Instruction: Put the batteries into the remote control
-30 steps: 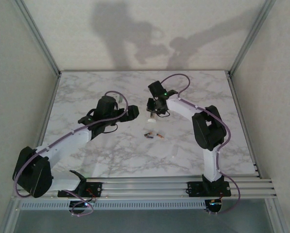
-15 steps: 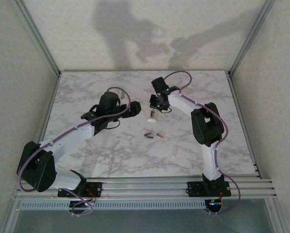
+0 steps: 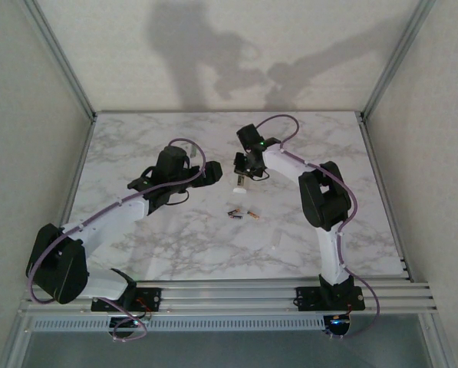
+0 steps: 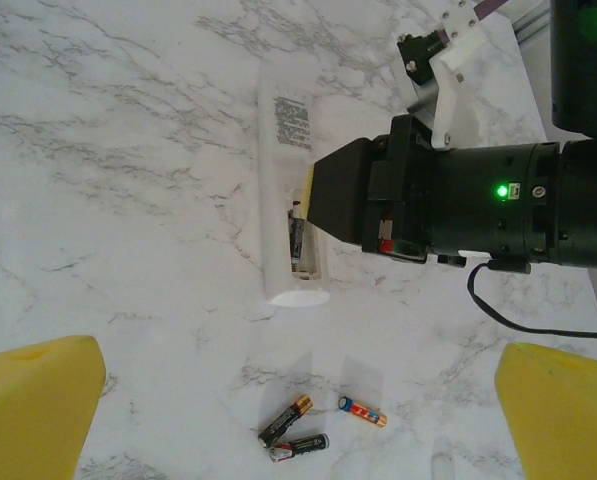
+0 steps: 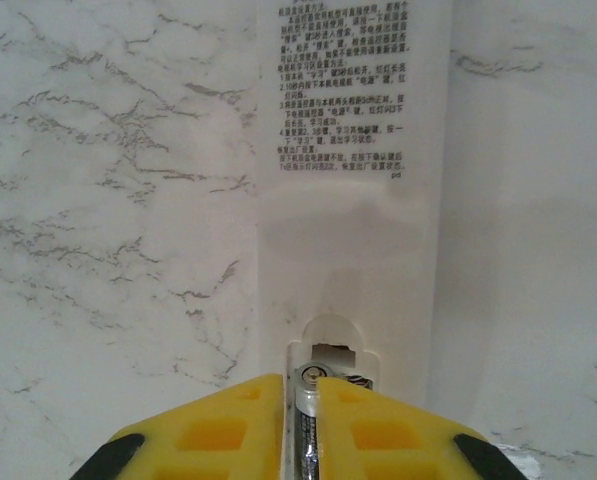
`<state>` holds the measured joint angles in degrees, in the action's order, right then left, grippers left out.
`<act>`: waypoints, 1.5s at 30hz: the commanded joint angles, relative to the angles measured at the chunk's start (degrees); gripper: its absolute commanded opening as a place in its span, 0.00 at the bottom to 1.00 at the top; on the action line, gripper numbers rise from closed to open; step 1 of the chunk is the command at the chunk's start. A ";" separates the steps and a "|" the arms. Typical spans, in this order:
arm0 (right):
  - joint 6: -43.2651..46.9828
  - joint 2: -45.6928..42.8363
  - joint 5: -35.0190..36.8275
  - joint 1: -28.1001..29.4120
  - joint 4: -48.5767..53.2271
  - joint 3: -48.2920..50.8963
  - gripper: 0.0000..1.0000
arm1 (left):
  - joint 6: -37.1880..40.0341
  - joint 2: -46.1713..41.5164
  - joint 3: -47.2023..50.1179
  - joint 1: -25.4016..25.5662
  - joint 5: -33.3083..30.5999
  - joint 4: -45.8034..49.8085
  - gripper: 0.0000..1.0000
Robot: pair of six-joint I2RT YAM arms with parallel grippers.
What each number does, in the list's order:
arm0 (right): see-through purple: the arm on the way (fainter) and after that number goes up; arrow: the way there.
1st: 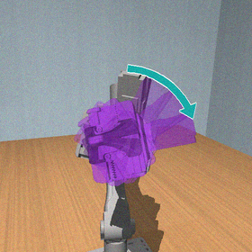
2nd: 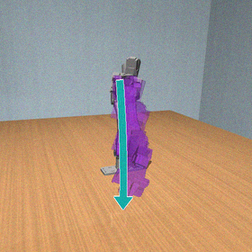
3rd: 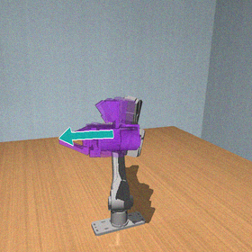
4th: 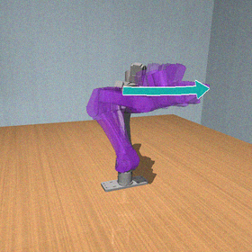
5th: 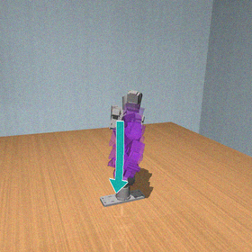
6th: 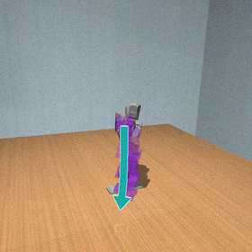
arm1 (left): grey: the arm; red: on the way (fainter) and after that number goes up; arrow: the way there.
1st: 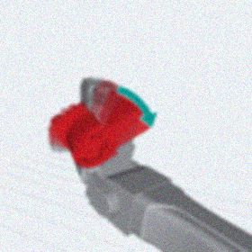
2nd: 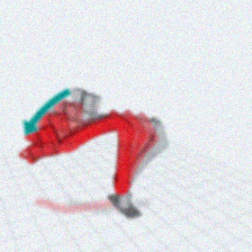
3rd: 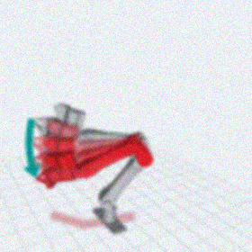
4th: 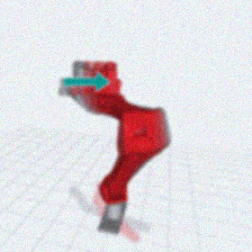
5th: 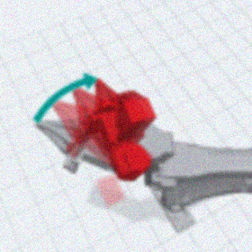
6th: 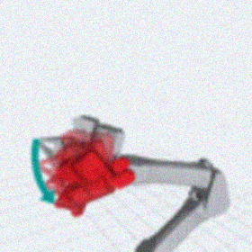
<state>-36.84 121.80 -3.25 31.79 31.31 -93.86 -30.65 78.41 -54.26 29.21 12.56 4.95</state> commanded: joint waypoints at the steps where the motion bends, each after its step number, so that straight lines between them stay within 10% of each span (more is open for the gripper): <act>1: 0.25 1.85 -0.09 0.63 1.64 -1.16 0.16 | 0.73 -1.68 0.81 0.22 -0.74 -0.55 1.00; 45: -5.09 3.24 4.01 6.61 2.05 9.29 0.09 | -0.45 -2.88 2.58 0.23 0.49 -2.41 1.00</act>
<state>-40.40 120.66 4.32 35.92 27.99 -88.95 -30.70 76.62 -52.58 29.21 12.60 4.43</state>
